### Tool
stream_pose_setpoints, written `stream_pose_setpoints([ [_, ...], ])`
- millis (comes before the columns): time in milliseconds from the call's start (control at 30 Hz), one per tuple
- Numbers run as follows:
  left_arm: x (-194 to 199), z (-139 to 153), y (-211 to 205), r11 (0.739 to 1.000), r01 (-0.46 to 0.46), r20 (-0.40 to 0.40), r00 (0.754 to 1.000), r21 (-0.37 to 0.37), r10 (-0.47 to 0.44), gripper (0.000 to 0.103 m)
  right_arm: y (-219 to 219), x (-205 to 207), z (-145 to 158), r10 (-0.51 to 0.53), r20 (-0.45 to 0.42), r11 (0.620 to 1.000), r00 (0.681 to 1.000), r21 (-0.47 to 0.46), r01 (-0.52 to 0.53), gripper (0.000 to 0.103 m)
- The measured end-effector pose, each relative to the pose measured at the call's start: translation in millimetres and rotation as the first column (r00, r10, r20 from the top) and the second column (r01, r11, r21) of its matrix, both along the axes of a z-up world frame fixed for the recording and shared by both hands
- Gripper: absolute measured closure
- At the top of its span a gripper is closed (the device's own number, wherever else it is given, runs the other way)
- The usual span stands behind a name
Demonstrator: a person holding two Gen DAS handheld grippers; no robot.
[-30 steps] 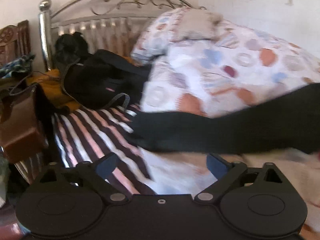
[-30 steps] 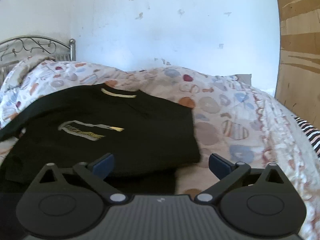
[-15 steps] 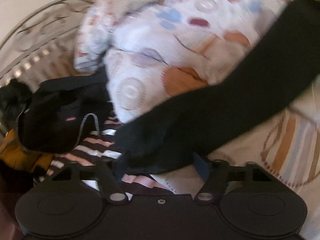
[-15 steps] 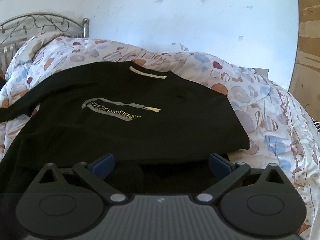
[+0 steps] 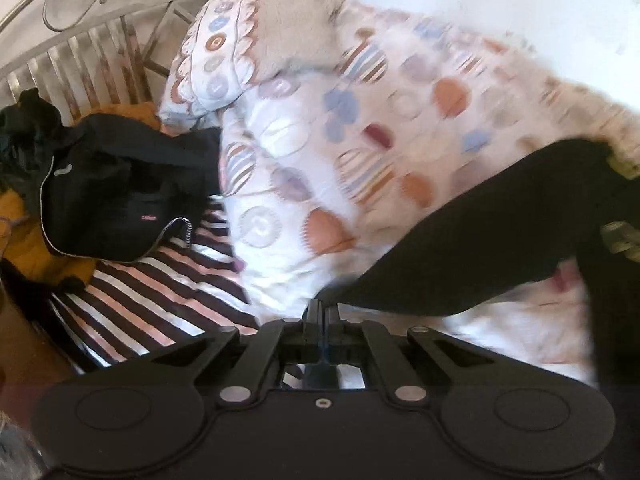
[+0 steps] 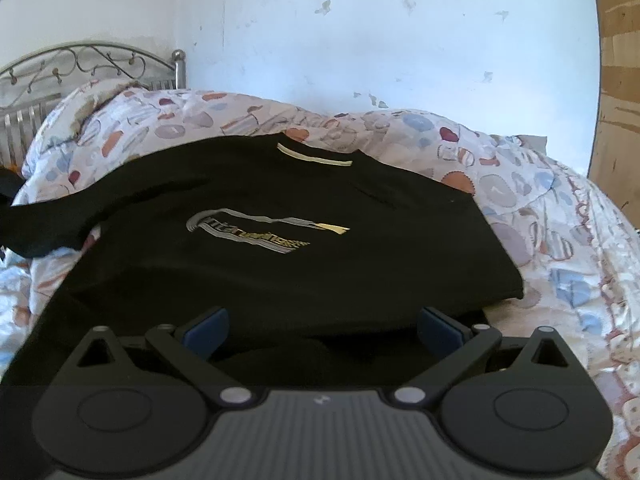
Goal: Fold small clothes
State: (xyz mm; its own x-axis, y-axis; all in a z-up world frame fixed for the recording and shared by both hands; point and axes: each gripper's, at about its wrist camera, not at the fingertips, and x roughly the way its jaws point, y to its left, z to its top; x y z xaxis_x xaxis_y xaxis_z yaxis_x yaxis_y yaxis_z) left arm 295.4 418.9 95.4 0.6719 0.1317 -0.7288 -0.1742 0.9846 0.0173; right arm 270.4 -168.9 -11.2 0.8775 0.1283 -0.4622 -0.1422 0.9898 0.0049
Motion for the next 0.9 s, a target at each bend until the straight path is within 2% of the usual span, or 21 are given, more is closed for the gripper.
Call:
stream_pose_setpoints([
  [100, -13.3, 33.5, -7.9, 0.996, 0.055, -0.036, 0.998, -0.076, -0.057, 0.103, 4.2, 0.6, -3.3, 0.011, -0.008, 0.999, 1.0, 0.036, -0.01, 0.0],
  [200, -14.3, 38.7, -6.4, 0.984, 0.11, -0.122, 0.984, -0.137, -0.127, 0.103, 9.6, -1.2, -5.7, 0.029, -0.013, 0.998, 1.0, 0.048, -0.028, 0.0],
  [300, -4.0, 11.6, 16.2, 0.99, 0.053, -0.226, 0.971, -0.134, -0.082, 0.103, 11.2, -4.1, -6.9, 0.039, -0.009, 0.998, 0.999, 0.043, -0.039, 0.0],
  [367, 3.4, -14.5, 38.7, 0.985, -0.021, -0.263, 0.965, -0.174, -0.026, 0.103, 9.7, -4.5, -7.5, 0.037, -0.01, 0.998, 0.999, 0.045, -0.036, 0.0],
  [500, 20.3, -53.4, 78.6, 0.961, -0.123, -0.264, 0.963, -0.246, 0.056, 0.103, 5.7, -2.8, -9.0, 0.023, -0.02, 0.999, 1.0, 0.036, -0.022, 0.0],
  [633, 36.5, -78.1, 98.8, 0.945, -0.183, -0.236, 0.965, -0.272, 0.119, 0.102, 4.3, -1.5, -12.9, 0.008, -0.031, 1.0, 0.999, 0.026, -0.007, 0.0],
  [700, 44.2, -88.0, 104.6, 0.941, -0.204, -0.218, 0.965, -0.271, 0.146, 0.096, 5.1, 0.0, -16.2, 0.002, -0.042, 1.0, 0.999, 0.023, -0.001, 0.0],
  [733, 46.0, -91.5, 106.9, 0.939, -0.214, -0.209, 0.965, -0.268, 0.16, 0.088, 6.3, 0.1, -17.7, 0.002, -0.047, 1.0, 0.999, 0.022, -0.001, 0.0],
  [767, 48.5, -93.8, 108.7, 0.938, -0.227, -0.199, 0.964, -0.262, 0.178, 0.076, 7.2, 0.6, -18.9, 0.003, -0.05, 1.0, 0.999, 0.022, -0.002, 0.0],
  [800, 48.6, -94.8, 110.3, 0.937, -0.246, -0.182, 0.962, -0.249, 0.204, 0.068, 8.8, 0.9, -20.0, 0.006, -0.052, 1.0, 0.999, 0.023, -0.004, 0.0],
  [867, 44.9, -94.4, 113.1, 0.934, -0.269, -0.152, 0.959, -0.234, 0.238, 0.035, 11.7, 0.9, -21.1, 0.015, -0.054, 1.0, 0.998, 0.022, -0.014, 0.0],
  [900, 41.8, -94.0, 115.7, 0.933, -0.283, -0.131, 0.957, -0.224, 0.259, 0.028, 13.6, 0.6, -21.6, 0.019, -0.054, 1.0, 0.998, 0.021, -0.018, 0.0],
])
